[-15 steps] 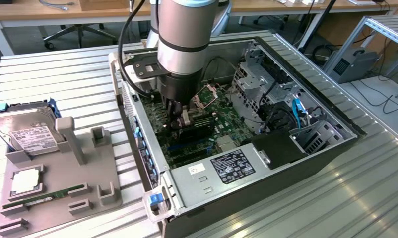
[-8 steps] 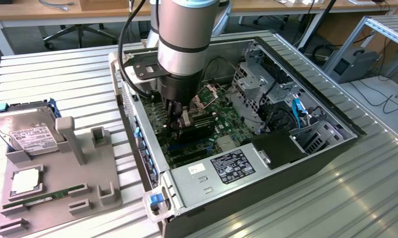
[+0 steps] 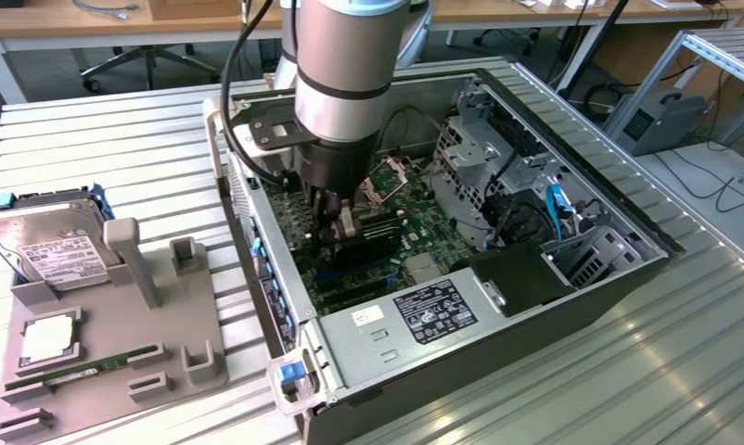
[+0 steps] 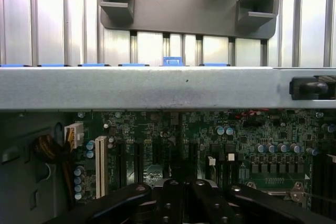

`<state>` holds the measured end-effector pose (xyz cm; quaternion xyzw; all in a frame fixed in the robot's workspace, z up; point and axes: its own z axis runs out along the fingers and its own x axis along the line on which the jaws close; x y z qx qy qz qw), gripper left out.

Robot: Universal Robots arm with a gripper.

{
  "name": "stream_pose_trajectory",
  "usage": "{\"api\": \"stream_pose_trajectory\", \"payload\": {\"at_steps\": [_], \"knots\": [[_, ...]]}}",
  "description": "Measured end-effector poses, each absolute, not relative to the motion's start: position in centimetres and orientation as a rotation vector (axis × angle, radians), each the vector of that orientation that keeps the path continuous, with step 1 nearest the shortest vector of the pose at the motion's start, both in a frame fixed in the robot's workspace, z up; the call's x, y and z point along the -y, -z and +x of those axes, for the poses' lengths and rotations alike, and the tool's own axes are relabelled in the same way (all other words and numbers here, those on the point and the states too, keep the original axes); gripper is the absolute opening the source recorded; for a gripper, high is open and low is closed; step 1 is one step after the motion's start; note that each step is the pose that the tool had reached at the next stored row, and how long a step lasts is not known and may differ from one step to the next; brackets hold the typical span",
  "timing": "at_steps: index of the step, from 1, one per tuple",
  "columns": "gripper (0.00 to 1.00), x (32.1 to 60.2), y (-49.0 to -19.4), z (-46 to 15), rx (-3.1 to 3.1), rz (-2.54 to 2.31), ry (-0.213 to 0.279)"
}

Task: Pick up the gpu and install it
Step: 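Press down on the gpu until it lock into place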

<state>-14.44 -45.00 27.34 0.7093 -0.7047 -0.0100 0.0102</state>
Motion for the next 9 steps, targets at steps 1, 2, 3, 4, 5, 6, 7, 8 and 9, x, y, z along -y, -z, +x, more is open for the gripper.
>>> {"api": "stream_pose_trajectory", "payload": {"at_steps": [1,2,3,4,5,6,7,8,9], "knots": [[0.11,45.0,-27.27,-14.44,2.2,2.214,0.031],[0.11,45.01,-27.23,-14.44,2.2,2.214,0.031],[0.11,45.01,-27.18,-14.44,2.2,2.214,0.031],[0.11,45.0,-27.12,-14.44,2.2,2.215,0.031],[0.11,45.01,-27.08,-14.44,2.2,2.215,0.031],[0.11,45.01,-27.07,-14.44,2.2,2.215,0.031],[0.11,45.0,-27.07,-14.44,2.199,2.215,0.031],[0.11,45.01,-27.07,-14.44,2.199,2.215,0.031],[0.11,45.01,-27.07,-14.44,2.199,2.215,0.031]]}}
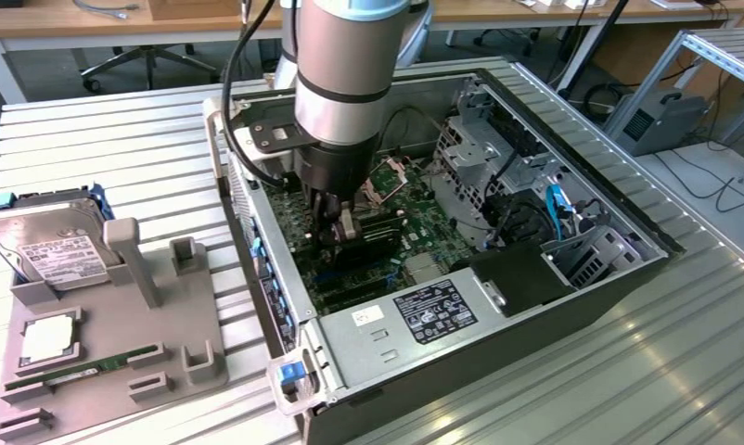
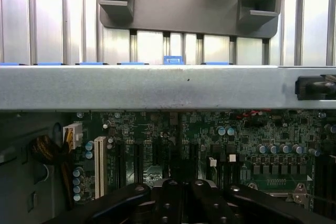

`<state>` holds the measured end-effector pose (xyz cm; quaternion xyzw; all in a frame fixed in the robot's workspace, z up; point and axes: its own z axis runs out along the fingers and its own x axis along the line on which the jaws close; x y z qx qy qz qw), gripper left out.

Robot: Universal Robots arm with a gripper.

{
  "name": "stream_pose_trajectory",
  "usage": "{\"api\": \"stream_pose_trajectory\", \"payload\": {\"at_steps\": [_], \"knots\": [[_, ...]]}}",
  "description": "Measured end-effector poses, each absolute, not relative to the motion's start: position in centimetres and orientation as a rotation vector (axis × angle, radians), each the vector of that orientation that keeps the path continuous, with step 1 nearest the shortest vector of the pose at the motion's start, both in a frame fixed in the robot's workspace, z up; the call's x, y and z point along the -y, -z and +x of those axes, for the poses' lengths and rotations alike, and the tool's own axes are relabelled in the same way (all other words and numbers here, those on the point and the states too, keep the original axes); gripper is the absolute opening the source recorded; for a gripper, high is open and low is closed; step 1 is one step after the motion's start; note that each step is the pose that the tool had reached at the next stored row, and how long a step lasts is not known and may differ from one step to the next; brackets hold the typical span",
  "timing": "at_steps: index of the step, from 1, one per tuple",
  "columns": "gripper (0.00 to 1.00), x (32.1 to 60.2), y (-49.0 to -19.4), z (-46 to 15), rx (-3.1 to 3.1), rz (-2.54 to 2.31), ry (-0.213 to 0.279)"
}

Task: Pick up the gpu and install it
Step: 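Press down on the gpu until it lock into place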

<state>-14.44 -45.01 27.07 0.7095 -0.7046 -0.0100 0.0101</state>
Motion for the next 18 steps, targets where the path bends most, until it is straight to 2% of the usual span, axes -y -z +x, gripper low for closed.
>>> {"api": "stream_pose_trajectory", "payload": {"at_steps": [11,18], "knots": [[0.11,45.0,-28.1,-14.4,2.2,2.215,0.031],[0.11,45.0,-28.1,-12.0,2.19,2.205,0.053]]}}
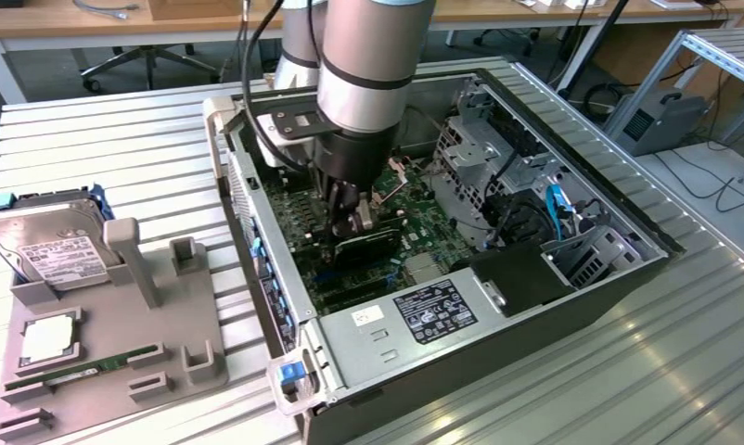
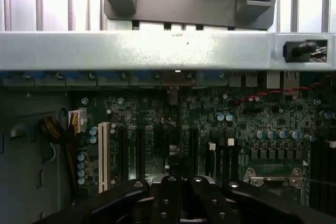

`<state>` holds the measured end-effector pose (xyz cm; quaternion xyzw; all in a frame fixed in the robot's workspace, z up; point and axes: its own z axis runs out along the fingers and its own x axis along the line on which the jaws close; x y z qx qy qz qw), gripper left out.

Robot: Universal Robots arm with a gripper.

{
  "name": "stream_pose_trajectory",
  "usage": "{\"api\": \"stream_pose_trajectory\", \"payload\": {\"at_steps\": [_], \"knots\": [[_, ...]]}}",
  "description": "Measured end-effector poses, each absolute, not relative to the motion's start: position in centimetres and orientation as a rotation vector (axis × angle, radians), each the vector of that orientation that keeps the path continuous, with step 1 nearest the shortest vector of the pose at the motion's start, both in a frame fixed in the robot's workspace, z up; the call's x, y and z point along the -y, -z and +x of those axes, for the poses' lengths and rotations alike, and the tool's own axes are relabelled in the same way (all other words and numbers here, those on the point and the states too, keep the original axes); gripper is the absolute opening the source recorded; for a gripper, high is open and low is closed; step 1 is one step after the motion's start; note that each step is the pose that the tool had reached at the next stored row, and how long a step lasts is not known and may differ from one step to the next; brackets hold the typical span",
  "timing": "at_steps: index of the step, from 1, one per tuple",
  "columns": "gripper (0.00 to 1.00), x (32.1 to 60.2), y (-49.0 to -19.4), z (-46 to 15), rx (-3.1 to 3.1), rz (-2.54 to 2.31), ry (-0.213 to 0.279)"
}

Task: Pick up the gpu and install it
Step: 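Press down on the gpu until it lock into place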

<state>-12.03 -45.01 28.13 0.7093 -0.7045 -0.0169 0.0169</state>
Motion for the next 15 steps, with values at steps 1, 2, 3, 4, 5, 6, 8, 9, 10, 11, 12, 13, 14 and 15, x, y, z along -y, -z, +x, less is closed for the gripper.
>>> {"api": "stream_pose_trajectory", "payload": {"at_steps": [1,2,3,4,5,6,8,9,10,11,12,13,14,15], "knots": [[0.11,45.0,-28.1,-11.7,2.188,2.204,0.055],[0.11,45.0,-28.1,-11.3,2.187,2.202,0.059],[0.11,45.0,-28.1,-11.0,2.185,2.2,0.062],[0.11,45.0,-28.1,-10.6,2.184,2.199,0.066],[0.11,45.0,-28.1,-10.4,2.183,2.198,0.067],[0.11,45.0,-28.1,-10.2,2.182,2.197,0.068],[0.11,45.0,-28.1,-9.9,2.181,2.196,0.07],[0.11,45.0,-28.1,-9.7,2.181,2.196,0.071],[0.11,45.0,-28.1,-9.6,2.18,2.196,0.072],[0.11,45.0,-28.1,-9.4,2.18,2.195,0.073],[0.11,45.0,-28.1,-9.3,2.18,2.195,0.074],[0.11,45.0,-28.1,-9.1,2.179,2.194,0.075],[0.11,45.0,-28.1,-8.9,2.179,2.193,0.076],[0.11,45.0,-28.1,-8.8,2.178,2.193,0.077]]}}
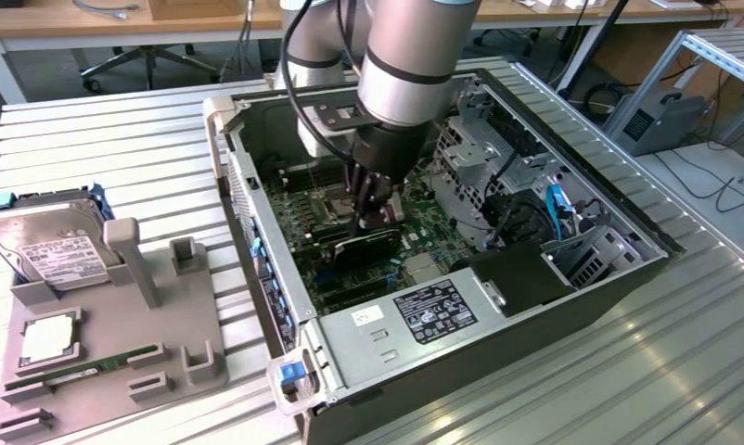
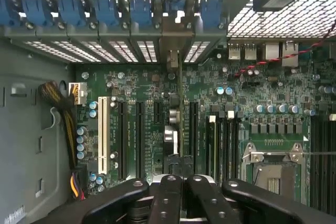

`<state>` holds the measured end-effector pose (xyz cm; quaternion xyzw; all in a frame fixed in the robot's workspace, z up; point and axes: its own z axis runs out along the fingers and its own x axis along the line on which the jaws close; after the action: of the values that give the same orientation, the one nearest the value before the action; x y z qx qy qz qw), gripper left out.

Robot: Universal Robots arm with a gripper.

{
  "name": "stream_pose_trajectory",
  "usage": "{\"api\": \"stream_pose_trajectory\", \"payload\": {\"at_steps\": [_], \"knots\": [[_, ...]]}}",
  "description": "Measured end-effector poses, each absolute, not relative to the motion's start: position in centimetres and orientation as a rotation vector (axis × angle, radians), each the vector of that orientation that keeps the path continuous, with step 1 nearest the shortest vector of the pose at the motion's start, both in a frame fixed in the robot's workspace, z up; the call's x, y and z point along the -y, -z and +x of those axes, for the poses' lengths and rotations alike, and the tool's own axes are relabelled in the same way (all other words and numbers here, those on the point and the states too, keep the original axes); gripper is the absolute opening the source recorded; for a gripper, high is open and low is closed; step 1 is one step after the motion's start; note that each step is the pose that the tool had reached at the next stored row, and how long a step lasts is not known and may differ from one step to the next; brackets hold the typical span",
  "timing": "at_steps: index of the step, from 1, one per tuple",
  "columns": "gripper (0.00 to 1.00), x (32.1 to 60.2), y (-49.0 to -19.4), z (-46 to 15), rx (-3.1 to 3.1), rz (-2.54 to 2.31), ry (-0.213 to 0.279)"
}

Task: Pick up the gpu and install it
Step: 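Press down on the gpu until it lock into place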

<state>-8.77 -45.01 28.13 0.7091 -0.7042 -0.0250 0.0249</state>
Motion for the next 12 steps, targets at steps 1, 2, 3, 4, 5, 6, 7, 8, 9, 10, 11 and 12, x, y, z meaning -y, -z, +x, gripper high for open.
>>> {"api": "stream_pose_trajectory", "payload": {"at_steps": [1,2,3,4,5,6,7,8,9,10,11,12], "knots": [[0.11,45.0,-28.1,-8.6,2.177,2.193,0.078],[0.11,45.0,-28.1,-8.4,2.177,2.192,0.079],[0.11,45.0,-28.1,-8.3,2.176,2.192,0.081],[0.11,45.0,-28.1,-8.1,2.176,2.191,0.082],[0.11,45.0,-28.1,-7.9,2.176,2.191,0.082],[0.11,45.0,-28.1,-7.8,2.175,2.19,0.083],[0.11,45.0,-28.1,-7.6,2.175,2.19,0.084],[0.11,45.0,-28.1,-7.4,2.174,2.189,0.085],[0.11,45.0,-28.1,-7.3,2.174,2.189,0.086],[0.11,45.0,-28.1,-7.1,2.174,2.189,0.087],[0.11,45.0,-28.1,-7.0,2.173,2.188,0.087],[0.11,45.0,-28.1,-7.0,2.173,2.188,0.087]]}}
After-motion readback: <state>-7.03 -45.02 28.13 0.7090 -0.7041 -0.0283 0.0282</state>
